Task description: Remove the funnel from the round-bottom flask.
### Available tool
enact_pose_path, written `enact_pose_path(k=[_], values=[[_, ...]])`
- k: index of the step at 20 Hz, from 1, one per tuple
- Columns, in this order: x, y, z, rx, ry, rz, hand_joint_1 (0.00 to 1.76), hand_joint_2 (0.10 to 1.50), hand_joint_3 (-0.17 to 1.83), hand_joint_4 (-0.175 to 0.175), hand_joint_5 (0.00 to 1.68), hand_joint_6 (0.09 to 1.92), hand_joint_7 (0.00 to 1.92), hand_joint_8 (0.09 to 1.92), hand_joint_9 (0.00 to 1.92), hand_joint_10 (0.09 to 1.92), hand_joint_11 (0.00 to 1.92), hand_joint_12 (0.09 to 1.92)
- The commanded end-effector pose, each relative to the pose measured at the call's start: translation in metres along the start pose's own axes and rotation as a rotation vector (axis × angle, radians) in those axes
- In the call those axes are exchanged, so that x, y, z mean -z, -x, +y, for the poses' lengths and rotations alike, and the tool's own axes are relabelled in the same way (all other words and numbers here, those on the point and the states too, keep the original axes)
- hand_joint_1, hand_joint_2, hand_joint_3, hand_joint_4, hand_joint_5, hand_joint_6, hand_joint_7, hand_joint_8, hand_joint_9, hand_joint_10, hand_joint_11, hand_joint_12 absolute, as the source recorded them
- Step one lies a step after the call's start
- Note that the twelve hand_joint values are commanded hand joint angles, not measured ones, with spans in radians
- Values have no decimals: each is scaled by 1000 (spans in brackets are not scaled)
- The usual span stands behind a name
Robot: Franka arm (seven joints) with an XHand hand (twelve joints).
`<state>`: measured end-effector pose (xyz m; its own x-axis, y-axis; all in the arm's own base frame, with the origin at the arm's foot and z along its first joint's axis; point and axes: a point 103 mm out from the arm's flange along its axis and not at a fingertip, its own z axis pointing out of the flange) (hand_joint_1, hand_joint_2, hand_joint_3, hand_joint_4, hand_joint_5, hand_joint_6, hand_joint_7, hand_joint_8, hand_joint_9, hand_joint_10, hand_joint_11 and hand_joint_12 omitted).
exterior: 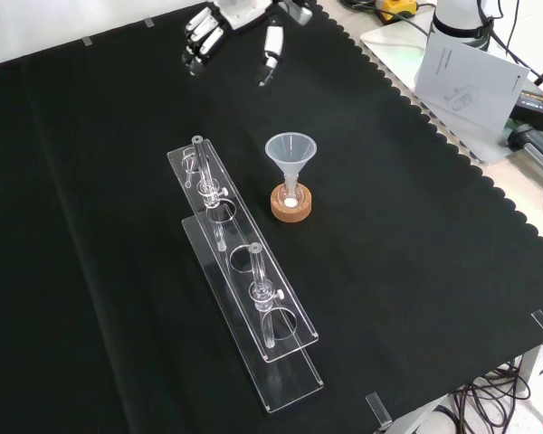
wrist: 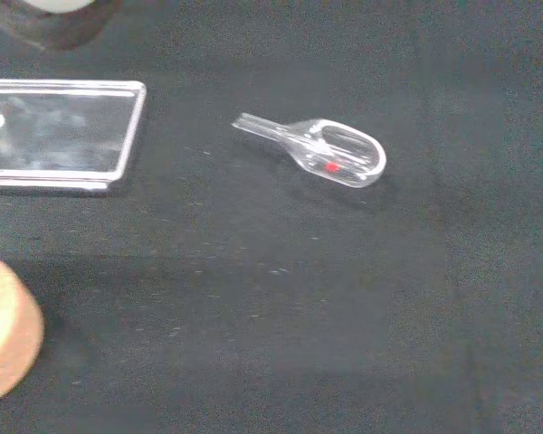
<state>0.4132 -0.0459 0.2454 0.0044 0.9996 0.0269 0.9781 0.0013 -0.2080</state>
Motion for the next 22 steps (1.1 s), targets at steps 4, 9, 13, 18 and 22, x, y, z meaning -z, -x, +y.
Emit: enact_pose_path(k=[4,9,13,18,22], values=[[6,-69,-63,43,12,-58,630,712,273,-12,307,87,105,638,337,676,203,1420],[3,-89,-75,65,-10,-76,626,711,271,-12,295,87,101,640,329,678,211,1429],[-2,-105,-77,89,-20,-91,620,709,270,-13,273,87,87,639,321,680,215,1434],[-8,-119,-75,116,-45,-85,603,703,262,-12,216,87,29,643,284,705,238,1458],[-14,-126,-70,129,-66,-88,583,689,244,-7,135,87,1,578,226,751,280,1477]])
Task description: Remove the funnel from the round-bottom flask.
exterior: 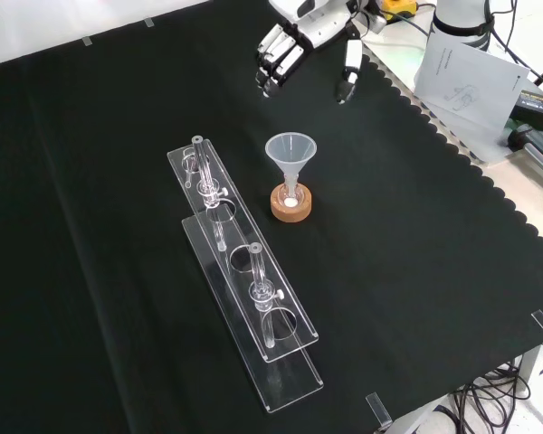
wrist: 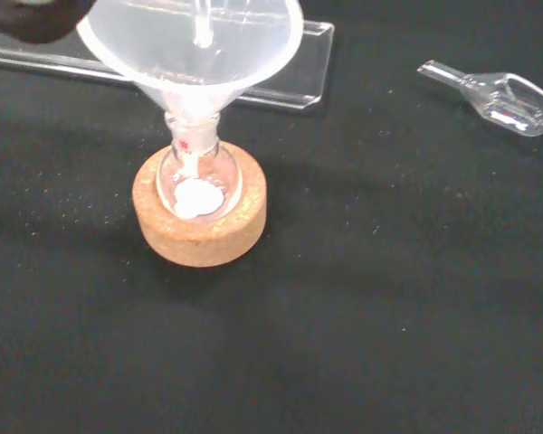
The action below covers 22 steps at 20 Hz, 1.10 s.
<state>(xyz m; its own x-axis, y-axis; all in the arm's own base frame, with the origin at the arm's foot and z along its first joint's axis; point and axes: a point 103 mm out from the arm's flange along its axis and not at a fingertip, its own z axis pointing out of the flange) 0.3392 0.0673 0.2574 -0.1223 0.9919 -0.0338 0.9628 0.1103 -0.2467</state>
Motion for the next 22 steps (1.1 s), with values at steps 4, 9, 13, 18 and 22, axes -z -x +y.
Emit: enact_pose_path(k=[4,9,13,18,22], values=[[-13,-21,16,36,-55,-6,576,685,225,-6,88,87,0,422,147,783,277,1486],[-22,-25,28,51,-84,-15,573,692,202,-2,44,87,0,179,64,829,250,1501],[-25,-29,37,65,-93,-18,571,697,185,1,19,87,0,87,18,858,230,1511],[-30,-32,44,77,-116,-26,558,694,167,4,0,87,0,87,0,827,220,1514],[-35,-34,49,82,-133,-39,556,694,156,6,0,87,0,87,0,770,209,1508]])
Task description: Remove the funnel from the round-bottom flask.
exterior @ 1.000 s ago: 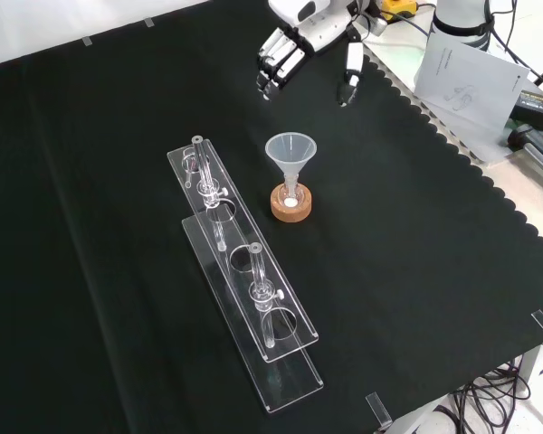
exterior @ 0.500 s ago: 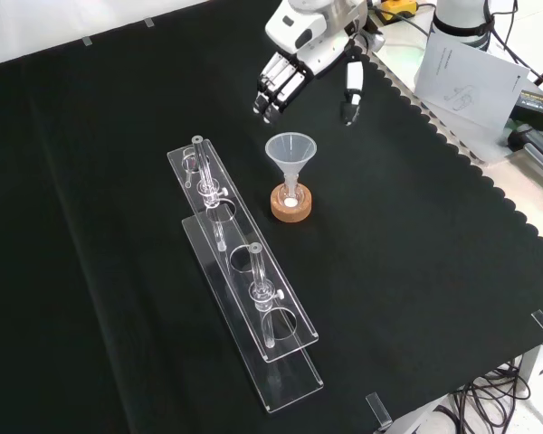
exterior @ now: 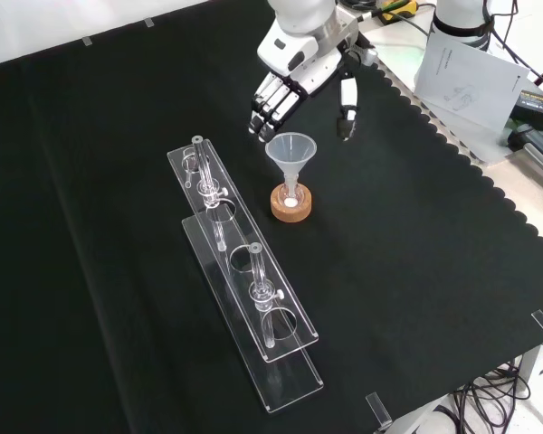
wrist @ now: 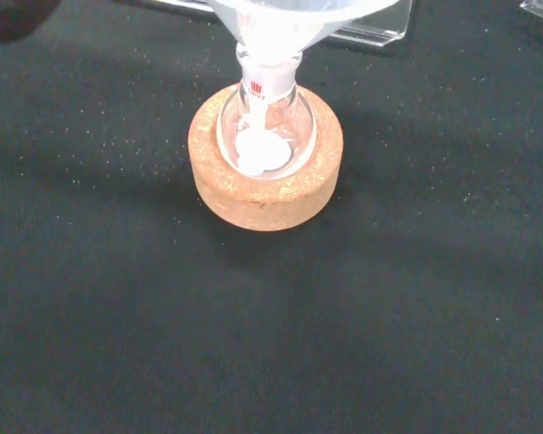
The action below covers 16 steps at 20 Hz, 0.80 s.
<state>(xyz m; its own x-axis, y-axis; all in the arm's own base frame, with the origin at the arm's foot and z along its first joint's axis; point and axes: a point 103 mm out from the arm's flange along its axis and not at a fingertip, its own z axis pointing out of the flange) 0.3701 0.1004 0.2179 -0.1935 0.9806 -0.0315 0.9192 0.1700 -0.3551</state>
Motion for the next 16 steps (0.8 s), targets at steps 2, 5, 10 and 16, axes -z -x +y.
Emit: enact_pose_path(k=[2,5,10,16], values=[[-8,-4,9,13,-24,-23,556,695,152,8,0,87,0,87,0,755,203,1507],[-9,-5,10,9,-27,-33,557,697,146,9,0,87,0,87,0,730,192,1506],[-13,1,17,4,-36,-51,557,703,132,9,0,87,0,87,0,647,106,1521],[-17,6,23,-6,-42,-69,554,710,115,13,0,87,0,87,0,605,26,1549]])
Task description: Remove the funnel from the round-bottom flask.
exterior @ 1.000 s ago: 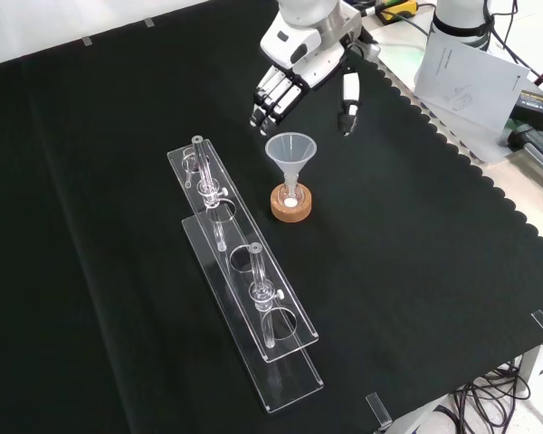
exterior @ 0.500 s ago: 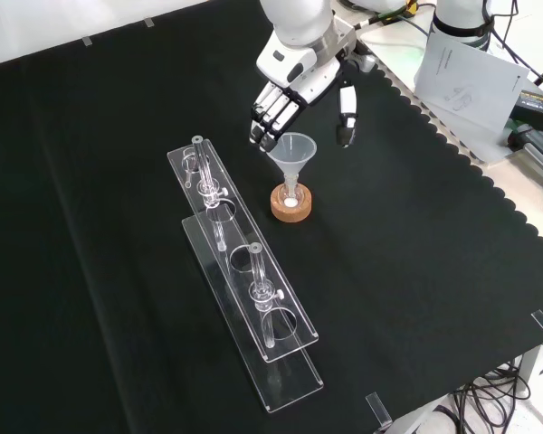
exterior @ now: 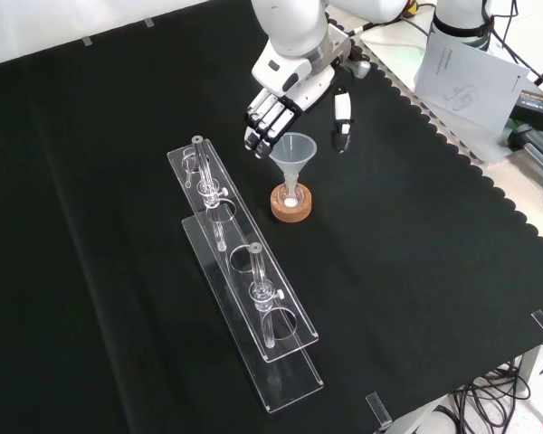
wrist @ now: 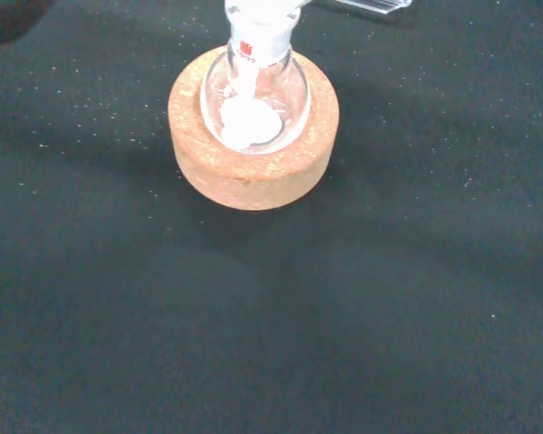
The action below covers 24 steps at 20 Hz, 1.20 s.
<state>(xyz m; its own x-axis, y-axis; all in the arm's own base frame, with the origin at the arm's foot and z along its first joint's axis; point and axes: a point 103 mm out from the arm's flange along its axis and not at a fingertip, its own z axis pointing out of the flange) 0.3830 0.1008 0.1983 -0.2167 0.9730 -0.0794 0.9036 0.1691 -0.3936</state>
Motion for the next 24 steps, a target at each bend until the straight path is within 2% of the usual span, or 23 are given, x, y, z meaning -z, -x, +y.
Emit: enact_pose_path(k=[1,8,15,24], values=[[-4,5,5,-12,0,-15,552,711,112,15,0,87,0,87,0,630,21,1553],[-8,7,13,-4,1,6,575,752,109,27,0,87,57,87,67,861,61,1558],[-14,8,17,7,4,6,584,765,113,31,18,87,72,87,95,871,83,1554],[-22,10,19,-5,-7,-13,612,777,117,26,64,87,87,87,141,854,110,1537]])
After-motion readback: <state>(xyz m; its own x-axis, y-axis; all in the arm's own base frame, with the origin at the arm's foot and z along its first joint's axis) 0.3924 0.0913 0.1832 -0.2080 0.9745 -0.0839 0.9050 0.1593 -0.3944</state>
